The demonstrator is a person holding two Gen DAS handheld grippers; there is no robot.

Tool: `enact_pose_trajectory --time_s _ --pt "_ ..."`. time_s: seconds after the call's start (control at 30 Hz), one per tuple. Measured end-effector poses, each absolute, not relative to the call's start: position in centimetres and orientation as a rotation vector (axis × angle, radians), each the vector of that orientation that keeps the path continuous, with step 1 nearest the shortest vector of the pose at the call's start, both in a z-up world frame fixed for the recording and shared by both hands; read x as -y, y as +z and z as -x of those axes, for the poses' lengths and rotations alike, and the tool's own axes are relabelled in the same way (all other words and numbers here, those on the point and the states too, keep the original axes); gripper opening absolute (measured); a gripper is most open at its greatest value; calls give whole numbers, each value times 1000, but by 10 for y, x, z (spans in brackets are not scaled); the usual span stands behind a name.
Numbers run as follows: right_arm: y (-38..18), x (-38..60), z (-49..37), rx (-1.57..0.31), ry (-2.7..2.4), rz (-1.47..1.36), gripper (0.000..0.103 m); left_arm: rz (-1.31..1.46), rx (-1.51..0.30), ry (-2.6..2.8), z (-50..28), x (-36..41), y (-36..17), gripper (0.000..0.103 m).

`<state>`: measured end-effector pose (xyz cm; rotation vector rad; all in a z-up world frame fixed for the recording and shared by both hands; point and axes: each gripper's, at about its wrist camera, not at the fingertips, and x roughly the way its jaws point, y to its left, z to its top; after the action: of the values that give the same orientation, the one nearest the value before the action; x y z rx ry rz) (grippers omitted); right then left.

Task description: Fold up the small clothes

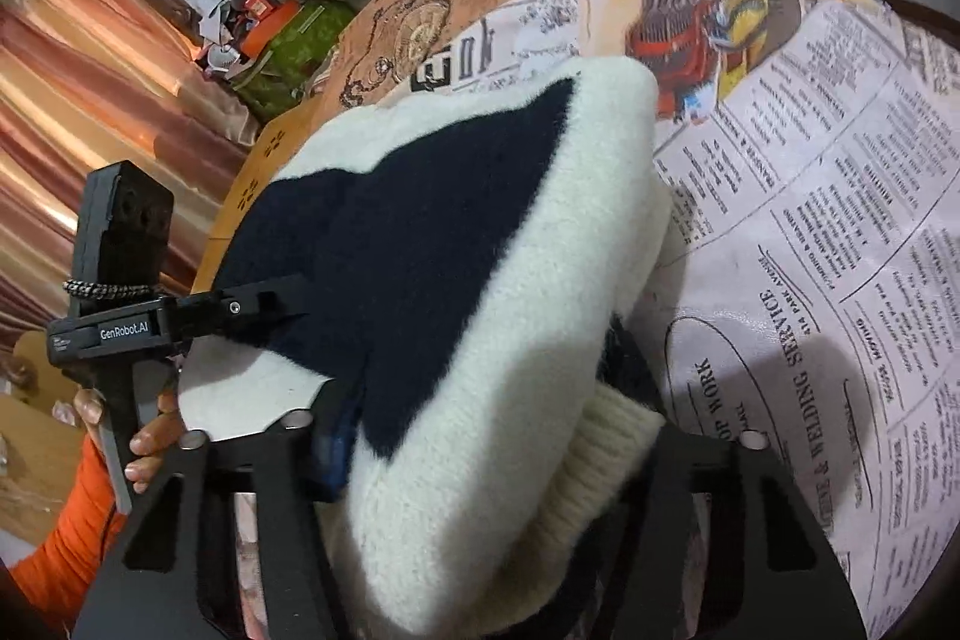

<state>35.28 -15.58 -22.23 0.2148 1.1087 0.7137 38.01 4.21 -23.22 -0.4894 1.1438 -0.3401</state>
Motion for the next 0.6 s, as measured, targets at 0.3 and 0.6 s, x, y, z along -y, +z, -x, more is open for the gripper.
enact_pose_trajectory --time_s 0.3,0.6 --pt "-178 116 -340 -1012 767 -148 40 392 -987 -297 -348 -72 -172 54" --pt "-145 36 -346 -925 858 -111 40 347 -866 -196 -325 -151 -121 55"
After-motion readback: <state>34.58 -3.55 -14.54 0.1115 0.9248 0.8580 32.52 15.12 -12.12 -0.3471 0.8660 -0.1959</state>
